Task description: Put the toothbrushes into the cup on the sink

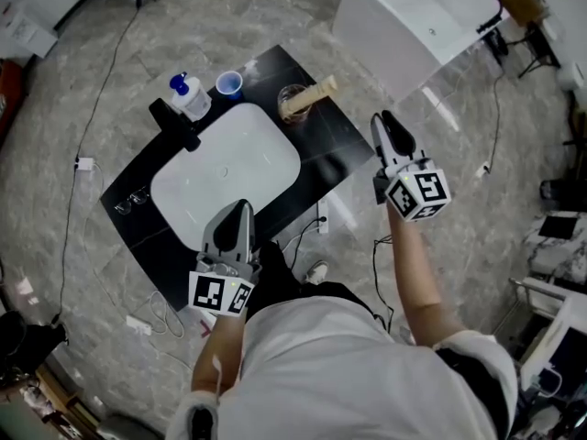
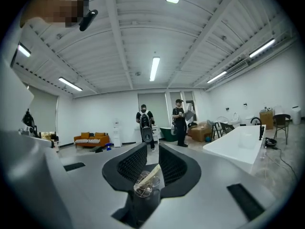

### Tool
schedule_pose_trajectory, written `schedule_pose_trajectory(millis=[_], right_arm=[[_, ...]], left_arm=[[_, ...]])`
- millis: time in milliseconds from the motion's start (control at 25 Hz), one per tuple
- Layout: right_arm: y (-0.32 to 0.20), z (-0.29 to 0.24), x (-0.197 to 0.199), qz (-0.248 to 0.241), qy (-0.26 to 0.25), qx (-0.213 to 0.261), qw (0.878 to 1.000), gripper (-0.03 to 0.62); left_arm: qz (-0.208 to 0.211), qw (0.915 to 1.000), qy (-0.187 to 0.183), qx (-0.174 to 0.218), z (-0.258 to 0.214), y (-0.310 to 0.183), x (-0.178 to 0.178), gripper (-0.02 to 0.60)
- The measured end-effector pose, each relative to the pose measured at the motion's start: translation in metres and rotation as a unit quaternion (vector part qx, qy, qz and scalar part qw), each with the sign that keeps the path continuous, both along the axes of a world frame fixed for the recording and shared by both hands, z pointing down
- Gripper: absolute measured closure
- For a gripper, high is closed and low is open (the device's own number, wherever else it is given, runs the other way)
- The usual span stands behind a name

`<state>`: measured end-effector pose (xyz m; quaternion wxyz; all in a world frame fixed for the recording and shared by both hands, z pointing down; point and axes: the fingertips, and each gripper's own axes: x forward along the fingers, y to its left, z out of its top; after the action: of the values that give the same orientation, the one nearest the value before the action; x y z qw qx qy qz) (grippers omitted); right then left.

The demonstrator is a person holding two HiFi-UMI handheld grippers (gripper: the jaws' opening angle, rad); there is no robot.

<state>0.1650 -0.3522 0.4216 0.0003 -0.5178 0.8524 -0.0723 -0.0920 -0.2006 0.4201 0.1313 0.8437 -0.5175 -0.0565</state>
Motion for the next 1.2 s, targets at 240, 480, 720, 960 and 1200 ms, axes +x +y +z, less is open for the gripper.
schedule_pose_trajectory(millis=[240,480,720,960,1200], right_arm=[[0.053,-0.029,0.023,-0.001,-0.021,0.019,1.0,0.53],[0.092,-0.062,0.03,-0.025,-0.029,0.033,0.999,0.536],[0.137,-0.1,0.029,-0.051,-0.023,0.071,0.996,0.536],[0.174,-0.119,0.021,-0.077,-0.017,0.103,0.992,0.536],[0.209,-0.135,0.02,-0.081,-0.006,0.138,0.987,0.536]], left_arm=[[-0.006,0.9997,-0.006,0.024,-0.019,0.016,0.012,0.578],[-0.012,0.9991,-0.003,0.04,-0.034,0.032,0.023,0.578],[-0.007,0.9988,-0.002,0.049,-0.044,0.055,0.037,0.578],[-0.003,0.9985,-0.007,0.054,-0.048,0.071,0.045,0.578],[0.012,0.9978,-0.011,0.064,-0.057,0.082,0.059,0.578]])
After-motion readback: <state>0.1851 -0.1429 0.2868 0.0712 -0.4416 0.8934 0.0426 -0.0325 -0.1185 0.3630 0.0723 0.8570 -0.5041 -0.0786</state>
